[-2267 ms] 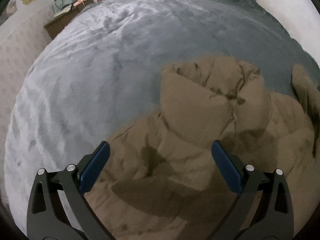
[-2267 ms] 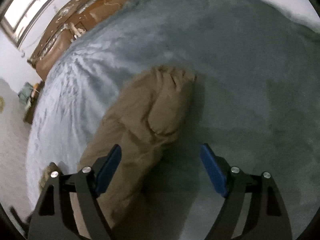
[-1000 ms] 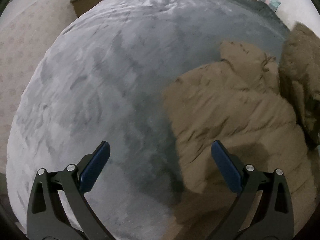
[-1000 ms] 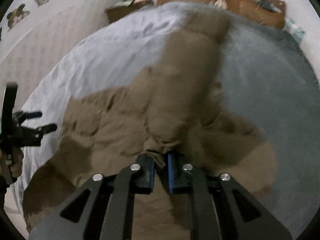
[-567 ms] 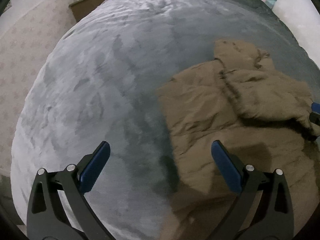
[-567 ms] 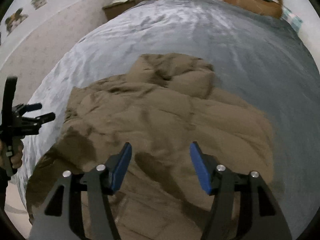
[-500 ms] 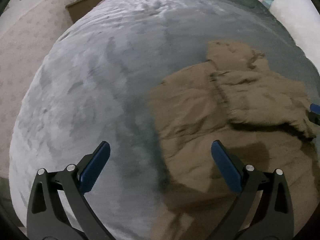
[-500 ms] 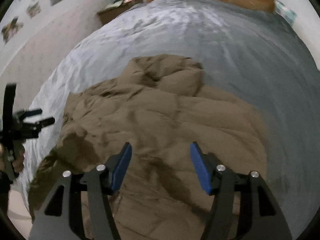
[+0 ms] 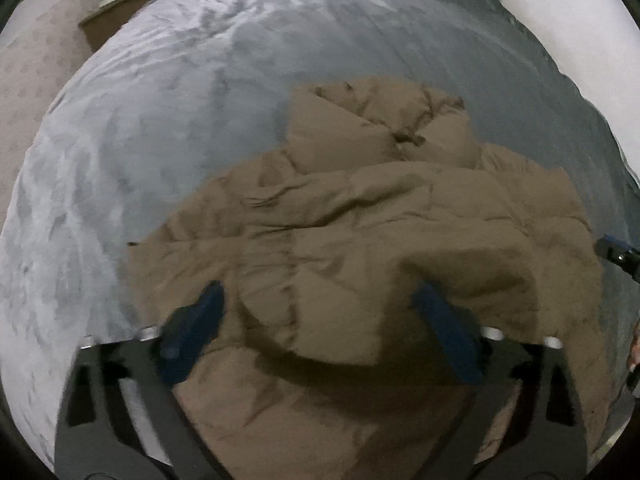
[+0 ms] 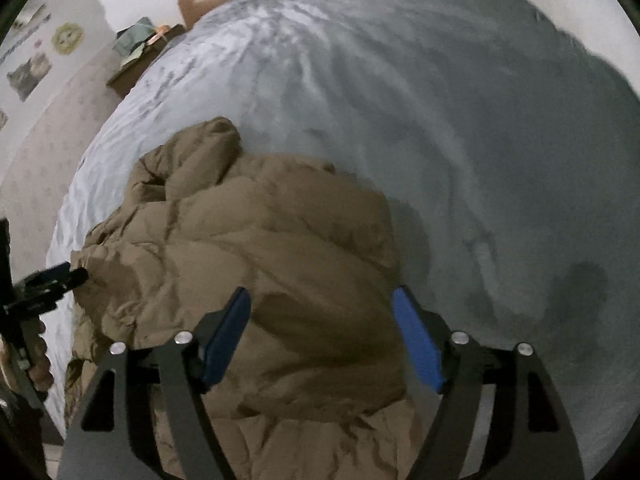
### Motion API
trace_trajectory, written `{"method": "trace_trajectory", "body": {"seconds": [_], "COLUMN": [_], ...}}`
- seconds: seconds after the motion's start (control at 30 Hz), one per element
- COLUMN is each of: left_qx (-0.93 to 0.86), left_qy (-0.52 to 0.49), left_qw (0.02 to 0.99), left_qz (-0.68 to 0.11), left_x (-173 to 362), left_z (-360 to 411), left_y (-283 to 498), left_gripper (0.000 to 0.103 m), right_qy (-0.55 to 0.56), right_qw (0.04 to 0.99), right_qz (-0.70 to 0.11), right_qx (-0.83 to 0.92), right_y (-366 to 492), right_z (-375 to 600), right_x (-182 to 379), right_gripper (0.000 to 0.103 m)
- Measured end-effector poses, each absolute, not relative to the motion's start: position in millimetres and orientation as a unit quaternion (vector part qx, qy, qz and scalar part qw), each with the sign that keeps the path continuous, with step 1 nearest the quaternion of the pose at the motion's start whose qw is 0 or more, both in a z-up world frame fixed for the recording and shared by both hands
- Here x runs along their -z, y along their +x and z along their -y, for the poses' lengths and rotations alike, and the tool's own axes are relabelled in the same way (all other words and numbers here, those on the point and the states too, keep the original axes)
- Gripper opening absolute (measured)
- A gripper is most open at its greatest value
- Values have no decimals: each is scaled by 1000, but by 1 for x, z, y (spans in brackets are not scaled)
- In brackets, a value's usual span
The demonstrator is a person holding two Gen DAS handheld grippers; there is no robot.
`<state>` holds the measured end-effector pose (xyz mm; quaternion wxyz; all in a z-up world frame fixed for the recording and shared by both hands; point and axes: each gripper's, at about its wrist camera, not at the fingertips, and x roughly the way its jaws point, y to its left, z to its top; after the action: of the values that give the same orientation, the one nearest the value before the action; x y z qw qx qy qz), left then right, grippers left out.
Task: Fold large clothes
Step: 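Grasp the jacket side edge with the left gripper and lift it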
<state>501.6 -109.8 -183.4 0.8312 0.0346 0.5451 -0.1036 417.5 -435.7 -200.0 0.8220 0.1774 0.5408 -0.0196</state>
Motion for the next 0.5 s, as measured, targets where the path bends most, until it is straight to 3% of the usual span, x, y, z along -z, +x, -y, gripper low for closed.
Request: {"method": "trace_trajectory", "body": {"seconds": [0.03, 0.07, 0.13, 0.17, 0.2, 0.3, 0.4, 0.5], "left_qx": [96, 79, 70, 68, 70, 88, 99, 115], "left_qy": [45, 67, 78, 73, 65, 44, 35, 2], "left_qw": [831, 834, 832, 831, 830, 837, 856, 868], "left_qz": [-546, -542, -544, -547, -549, -539, -506, -483], "left_x": [185, 188, 193, 192, 191, 177, 153, 134], "left_z": [112, 117, 116, 111, 108, 100, 95, 78], "left_y": [502, 501, 502, 501, 501, 494, 475, 456], "left_gripper": [64, 55, 13, 6, 2, 1, 1, 1], "right_qy": [189, 208, 221, 216, 204, 191, 190, 199], "right_qw": [819, 812, 804, 805, 808, 821, 838, 856], "right_qz": [-542, -545, -552, -553, -553, -538, -511, -477], "right_qx": [17, 9, 2, 5, 8, 14, 28, 26], "right_y": [418, 419, 421, 421, 422, 421, 411, 398], "right_z": [437, 439, 436, 434, 431, 424, 427, 428], "right_x": [205, 213, 226, 230, 234, 232, 220, 202], "right_gripper": [74, 74, 71, 60, 49, 32, 22, 21]}}
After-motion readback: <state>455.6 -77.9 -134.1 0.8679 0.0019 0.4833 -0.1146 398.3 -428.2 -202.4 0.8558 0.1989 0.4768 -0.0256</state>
